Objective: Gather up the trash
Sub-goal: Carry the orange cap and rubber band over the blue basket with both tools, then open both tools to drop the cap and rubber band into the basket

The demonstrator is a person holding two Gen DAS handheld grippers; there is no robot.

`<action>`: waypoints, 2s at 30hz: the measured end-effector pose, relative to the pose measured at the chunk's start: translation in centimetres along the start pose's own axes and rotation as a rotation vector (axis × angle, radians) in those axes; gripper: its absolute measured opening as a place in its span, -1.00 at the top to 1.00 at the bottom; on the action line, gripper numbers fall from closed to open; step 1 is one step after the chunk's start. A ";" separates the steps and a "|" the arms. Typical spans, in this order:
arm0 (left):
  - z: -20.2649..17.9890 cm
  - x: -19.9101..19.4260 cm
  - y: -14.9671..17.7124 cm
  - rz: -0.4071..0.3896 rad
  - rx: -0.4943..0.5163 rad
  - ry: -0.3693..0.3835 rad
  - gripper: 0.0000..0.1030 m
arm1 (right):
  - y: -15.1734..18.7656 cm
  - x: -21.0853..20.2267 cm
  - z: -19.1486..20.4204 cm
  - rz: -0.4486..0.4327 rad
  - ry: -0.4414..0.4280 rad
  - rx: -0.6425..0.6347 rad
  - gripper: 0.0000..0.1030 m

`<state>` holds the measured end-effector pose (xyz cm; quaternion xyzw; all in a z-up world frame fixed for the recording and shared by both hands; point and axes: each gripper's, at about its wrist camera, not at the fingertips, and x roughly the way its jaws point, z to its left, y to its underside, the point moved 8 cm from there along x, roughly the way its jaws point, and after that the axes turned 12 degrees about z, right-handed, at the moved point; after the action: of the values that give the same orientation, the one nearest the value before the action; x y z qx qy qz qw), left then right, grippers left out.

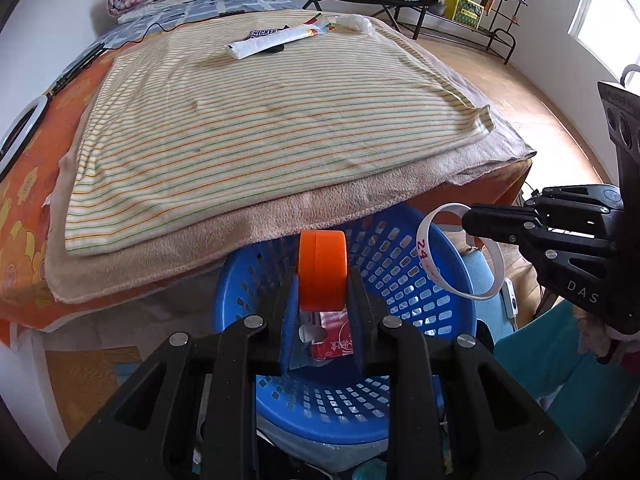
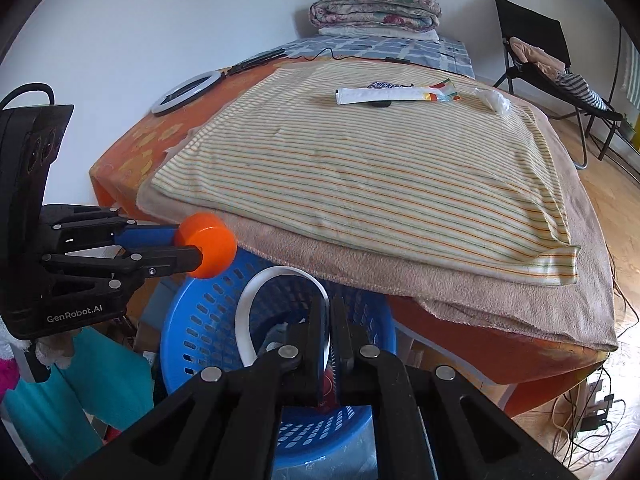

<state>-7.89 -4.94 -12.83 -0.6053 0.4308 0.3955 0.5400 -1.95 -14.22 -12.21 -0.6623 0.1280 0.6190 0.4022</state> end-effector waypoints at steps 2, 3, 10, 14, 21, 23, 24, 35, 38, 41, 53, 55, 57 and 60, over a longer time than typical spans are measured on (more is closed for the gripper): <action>0.1 0.7 0.6 0.014 -0.004 0.001 0.57 | 0.6 0.5 0.2 0.013 -0.001 0.000 0.99; 0.1 1.0 0.8 0.019 -0.006 0.000 0.57 | 0.9 0.7 0.2 0.019 -0.002 0.001 0.99; 0.6 2.8 2.1 0.064 -0.029 -0.001 0.57 | 2.9 2.8 0.9 0.078 -0.004 -0.010 0.99; 0.7 3.5 2.6 0.083 -0.035 -0.003 0.57 | 3.5 3.7 1.2 0.101 0.000 -0.021 0.99; 0.8 4.3 2.7 0.105 -0.033 -0.012 0.57 | 3.8 4.9 0.8 0.133 -0.002 -0.010 0.92; 0.9 4.5 2.5 0.108 -0.035 -0.017 0.57 | 3.9 5.1 0.7 0.142 -0.005 -0.003 0.88; 1.0 4.6 2.5 0.111 -0.035 -0.019 0.57 | 4.0 5.2 0.6 0.146 -0.004 -0.001 0.87; 2.0 4.8 2.3 0.107 -0.055 -0.046 -0.06 | 4.1 5.4 0.2 0.151 -0.014 0.031 0.09; 2.1 4.9 2.3 0.110 -0.063 -0.050 -0.08 | 4.1 5.3 0.1 0.149 -0.010 0.035 -0.13; 2.2 4.8 2.2 0.104 -0.066 -0.055 -0.32 | 4.0 5.3 0.0 0.151 -0.008 0.043 -0.33; 2.6 4.5 2.1 0.101 -0.076 -0.052 -0.47 | 4.2 5.8 -0.5 0.185 -0.007 0.086 -0.64; 2.5 4.3 1.8 0.096 -0.072 -0.046 -0.49 | 4.3 5.8 -0.6 0.190 -0.021 0.098 -0.64; 2.4 4.0 1.5 0.092 -0.068 -0.047 -0.49 | 4.2 5.7 -0.7 0.187 -0.022 0.105 -0.64; 2.3 3.6 0.9 0.088 -0.070 -0.030 -0.50 | 4.0 5.4 -0.9 0.176 -0.025 0.115 -0.64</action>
<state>-7.69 -2.99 -16.73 -0.5983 0.4346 0.4429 0.5070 -2.89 -15.63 -18.74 -0.6167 0.2159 0.6518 0.3850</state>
